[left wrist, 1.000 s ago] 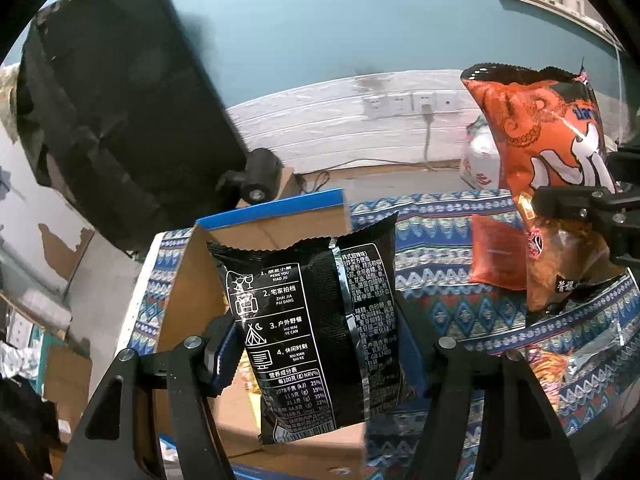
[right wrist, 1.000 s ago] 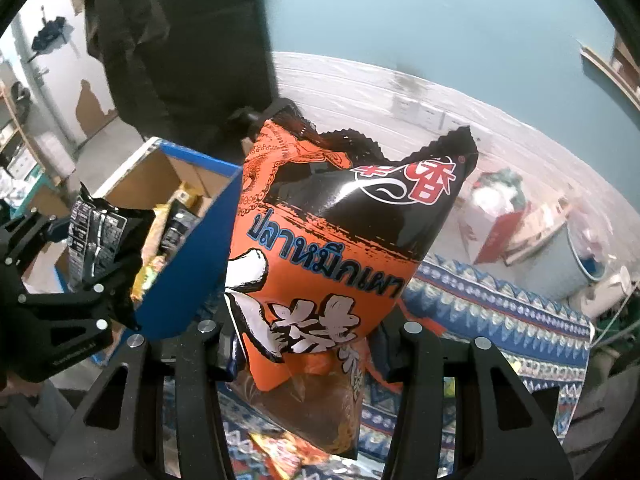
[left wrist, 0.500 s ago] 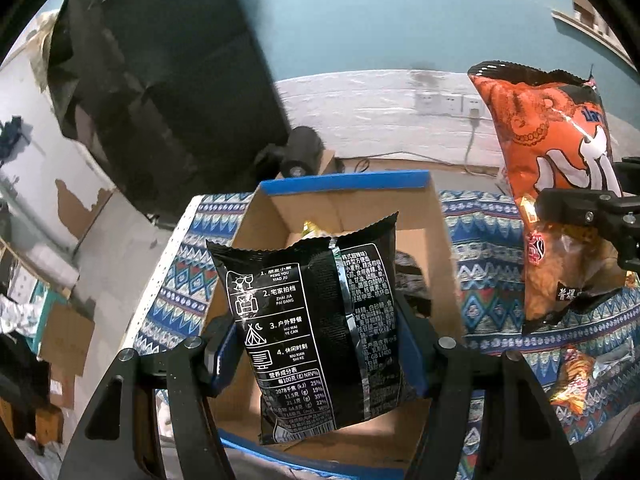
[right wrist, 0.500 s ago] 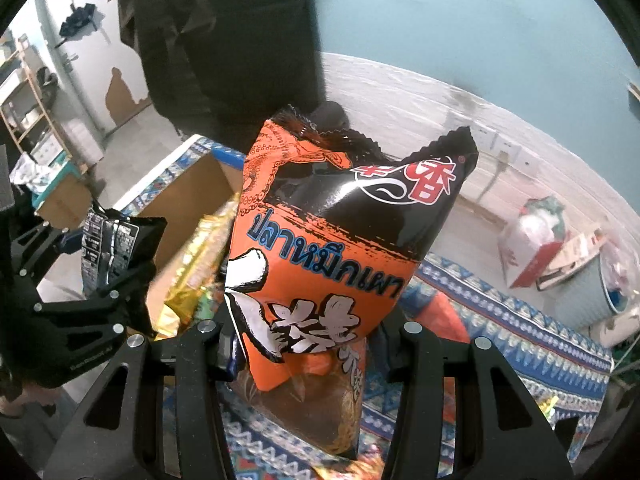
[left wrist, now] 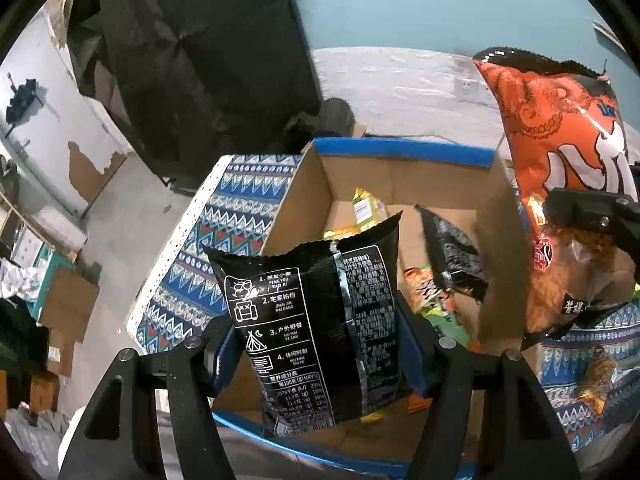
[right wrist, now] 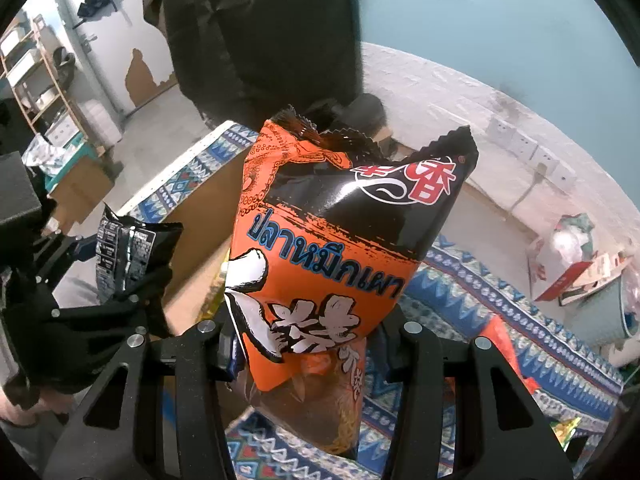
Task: Organize snacks
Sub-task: 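Open left tool to drop black bag in box while right tool drops orange bag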
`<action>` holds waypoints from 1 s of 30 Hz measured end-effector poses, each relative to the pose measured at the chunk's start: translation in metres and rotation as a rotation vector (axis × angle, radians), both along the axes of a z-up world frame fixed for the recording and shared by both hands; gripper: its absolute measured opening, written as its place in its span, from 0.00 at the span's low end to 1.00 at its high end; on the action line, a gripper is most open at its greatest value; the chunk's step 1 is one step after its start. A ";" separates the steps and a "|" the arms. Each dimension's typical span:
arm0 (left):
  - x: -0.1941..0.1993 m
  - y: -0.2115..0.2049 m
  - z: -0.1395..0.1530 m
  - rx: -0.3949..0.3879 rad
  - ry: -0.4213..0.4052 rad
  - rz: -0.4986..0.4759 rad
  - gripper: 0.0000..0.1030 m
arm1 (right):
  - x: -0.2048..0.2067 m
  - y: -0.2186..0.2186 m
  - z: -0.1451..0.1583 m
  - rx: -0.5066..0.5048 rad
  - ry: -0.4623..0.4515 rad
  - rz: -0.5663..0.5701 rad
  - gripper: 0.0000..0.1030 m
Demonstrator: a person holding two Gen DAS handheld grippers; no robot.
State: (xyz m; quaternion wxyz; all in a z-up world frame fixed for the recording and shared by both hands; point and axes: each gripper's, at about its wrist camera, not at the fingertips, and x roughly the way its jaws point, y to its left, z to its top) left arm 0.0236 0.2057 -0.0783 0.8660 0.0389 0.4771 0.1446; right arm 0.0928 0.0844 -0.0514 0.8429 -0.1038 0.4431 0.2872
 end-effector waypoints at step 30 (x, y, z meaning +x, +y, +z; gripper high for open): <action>-0.010 0.023 0.006 0.032 0.030 0.049 0.79 | 0.006 0.066 -0.033 -0.032 0.096 0.069 0.64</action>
